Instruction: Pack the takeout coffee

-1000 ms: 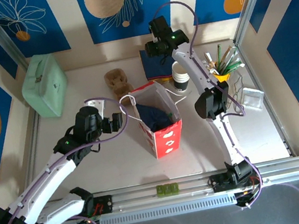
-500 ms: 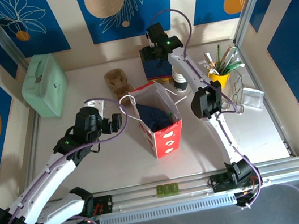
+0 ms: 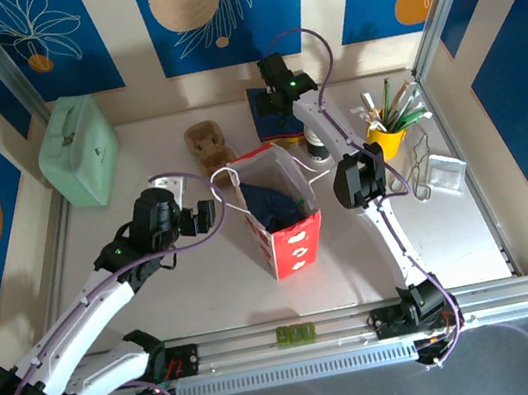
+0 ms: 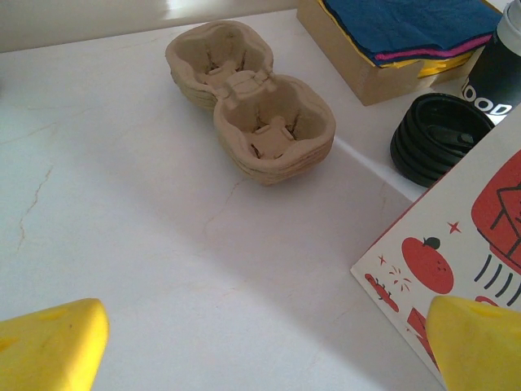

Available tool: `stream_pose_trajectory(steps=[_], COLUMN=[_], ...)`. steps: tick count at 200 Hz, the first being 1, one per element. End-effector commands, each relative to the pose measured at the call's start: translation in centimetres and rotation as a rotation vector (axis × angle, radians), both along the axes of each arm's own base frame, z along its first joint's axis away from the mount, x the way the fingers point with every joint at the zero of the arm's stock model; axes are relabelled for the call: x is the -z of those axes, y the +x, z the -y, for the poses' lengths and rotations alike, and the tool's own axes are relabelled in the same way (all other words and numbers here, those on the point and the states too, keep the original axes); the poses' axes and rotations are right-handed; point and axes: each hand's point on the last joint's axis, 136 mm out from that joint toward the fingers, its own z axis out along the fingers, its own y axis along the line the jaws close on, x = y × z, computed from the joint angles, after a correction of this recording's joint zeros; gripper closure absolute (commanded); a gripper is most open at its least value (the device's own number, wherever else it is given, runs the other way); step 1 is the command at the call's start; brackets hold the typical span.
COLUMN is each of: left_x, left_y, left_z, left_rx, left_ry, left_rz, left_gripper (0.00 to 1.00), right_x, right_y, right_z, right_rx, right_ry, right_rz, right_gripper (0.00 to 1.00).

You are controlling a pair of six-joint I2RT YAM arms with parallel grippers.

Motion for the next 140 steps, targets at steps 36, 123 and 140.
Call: stream_pose_trajectory(steps=[36, 123, 140], left_x=[-0.2, 0.0, 0.0], left_y=[0.2, 0.1, 0.0], left_z=[-0.8, -0.8, -0.7], left_rx=[-0.032, -0.033, -0.032], left_ry=[0.0, -0.005, -0.007], left_rz=[0.0, -0.007, -0.006], left_gripper=[0.01, 0.01, 0.01], right_x=[1.4, 4.2, 4.8], right_y=[0.9, 1.0, 0.9], right_z=[1.2, 2.2, 2.3], right_rx=[0.03, 0.037, 0.039], right_ry=[-0.017, -0.059, -0.062], right_rz=[0.001, -0.041, -0.055], right_gripper=[0.29, 0.28, 0.28])
